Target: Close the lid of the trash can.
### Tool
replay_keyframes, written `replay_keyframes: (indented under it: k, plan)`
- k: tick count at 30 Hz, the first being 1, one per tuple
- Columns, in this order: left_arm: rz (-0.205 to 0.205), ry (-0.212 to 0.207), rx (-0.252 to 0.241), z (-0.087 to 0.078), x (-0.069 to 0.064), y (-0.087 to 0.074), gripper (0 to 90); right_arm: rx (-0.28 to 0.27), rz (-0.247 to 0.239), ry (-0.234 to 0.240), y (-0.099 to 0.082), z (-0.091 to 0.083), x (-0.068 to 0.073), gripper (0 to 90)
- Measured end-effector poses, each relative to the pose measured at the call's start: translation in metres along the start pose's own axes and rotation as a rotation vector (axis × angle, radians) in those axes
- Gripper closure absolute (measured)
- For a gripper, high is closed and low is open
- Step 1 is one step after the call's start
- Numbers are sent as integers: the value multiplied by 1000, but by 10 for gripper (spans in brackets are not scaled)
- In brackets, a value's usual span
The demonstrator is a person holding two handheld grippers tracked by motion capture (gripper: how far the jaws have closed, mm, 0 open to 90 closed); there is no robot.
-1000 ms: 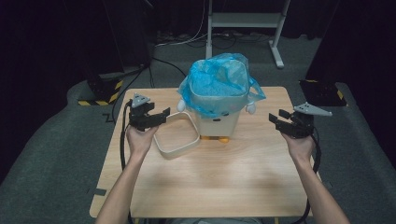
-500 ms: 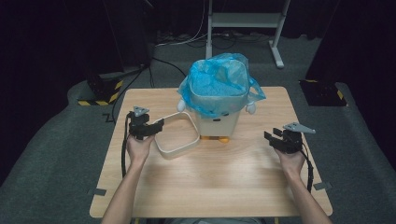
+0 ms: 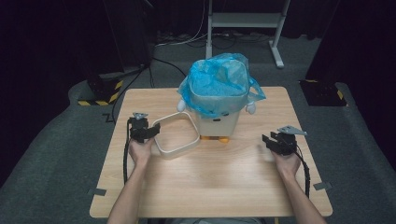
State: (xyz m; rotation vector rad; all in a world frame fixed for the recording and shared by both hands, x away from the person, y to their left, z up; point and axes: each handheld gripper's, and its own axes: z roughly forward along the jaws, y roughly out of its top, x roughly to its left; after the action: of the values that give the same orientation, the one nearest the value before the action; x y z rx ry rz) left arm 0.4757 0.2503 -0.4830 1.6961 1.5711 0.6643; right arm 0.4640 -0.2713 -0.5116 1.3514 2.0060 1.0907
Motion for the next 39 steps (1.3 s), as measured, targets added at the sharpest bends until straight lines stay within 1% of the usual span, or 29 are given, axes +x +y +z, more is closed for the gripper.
replay_keyframes:
  k: [3,7,10,11,16,24,30,31,33,36,39]
  plan:
    - [-2,5,-2,4,1,-1,512,4,-23,-14,-2,4,1,561]
    - [-7,20,8,10,3,-3,521,7,-21,-22,-3,7,1,565]
    - [-24,30,21,15,6,-5,532,21,-26,-28,-3,10,0,565]
    - [-28,34,21,17,7,-5,540,13,-28,-28,-3,10,0,565]
    - [-36,42,28,22,9,-7,595,16,-20,-30,-3,10,-1,554]
    - [-37,48,34,30,9,-10,631,30,-31,-36,-3,12,-1,520]
    - [-42,48,50,36,11,-13,650,44,-18,-38,-3,12,-2,480]
    - [-43,47,49,37,12,-13,658,47,-10,-38,-3,12,-3,475]
    - [-36,49,45,37,11,-13,674,53,-8,-42,-3,13,-3,464]
    - [-30,51,36,38,10,-12,705,58,-17,-45,-2,13,-2,459]
    - [-25,52,34,39,10,-13,719,61,-19,-48,-3,13,-1,459]
